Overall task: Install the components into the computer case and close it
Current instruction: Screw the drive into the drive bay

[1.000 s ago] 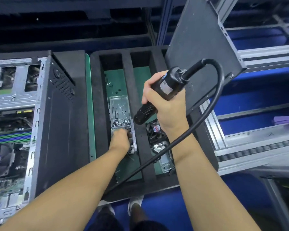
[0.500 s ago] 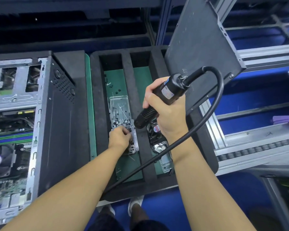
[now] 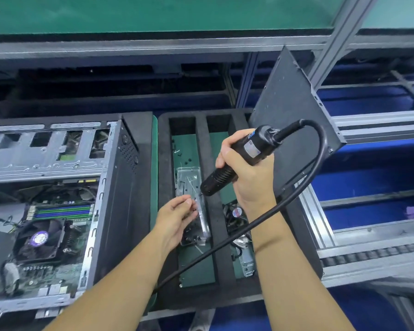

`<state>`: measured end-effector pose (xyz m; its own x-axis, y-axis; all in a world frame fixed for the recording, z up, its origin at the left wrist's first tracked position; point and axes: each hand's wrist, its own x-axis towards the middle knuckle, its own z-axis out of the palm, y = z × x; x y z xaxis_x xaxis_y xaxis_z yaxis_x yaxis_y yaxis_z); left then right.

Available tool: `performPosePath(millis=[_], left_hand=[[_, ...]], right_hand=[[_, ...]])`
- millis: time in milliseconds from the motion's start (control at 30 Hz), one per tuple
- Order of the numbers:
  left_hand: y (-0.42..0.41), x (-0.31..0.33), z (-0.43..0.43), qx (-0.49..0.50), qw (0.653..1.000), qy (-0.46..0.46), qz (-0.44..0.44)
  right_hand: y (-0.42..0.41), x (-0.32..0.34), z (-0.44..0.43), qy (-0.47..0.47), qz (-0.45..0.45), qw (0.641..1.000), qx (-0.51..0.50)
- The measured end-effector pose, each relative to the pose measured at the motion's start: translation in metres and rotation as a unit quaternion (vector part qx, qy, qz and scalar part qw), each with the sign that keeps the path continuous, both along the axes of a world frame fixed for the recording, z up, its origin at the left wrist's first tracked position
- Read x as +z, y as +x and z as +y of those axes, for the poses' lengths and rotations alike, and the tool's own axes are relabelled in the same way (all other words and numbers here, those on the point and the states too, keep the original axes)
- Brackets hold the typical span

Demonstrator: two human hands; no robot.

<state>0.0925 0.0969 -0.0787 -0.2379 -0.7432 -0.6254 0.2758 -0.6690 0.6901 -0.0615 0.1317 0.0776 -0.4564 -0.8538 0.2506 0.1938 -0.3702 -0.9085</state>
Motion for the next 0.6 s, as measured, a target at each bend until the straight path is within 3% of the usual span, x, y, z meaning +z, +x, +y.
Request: performPosePath(millis=[233,600], left_hand=[[-0.0081,-0.0022,0.0028,-0.011,1.000,0.002,0.014],[-0.0007,0.0059,0.0104,-0.033,0.982,0.019,0.182]], right_hand=[[0.0038,-0.0017,0.0030,0.003,-0.006,1.000,0.005],[-0.0021,-0.0006,0.0009,-0.008,-0.004,1.000,-0.005]])
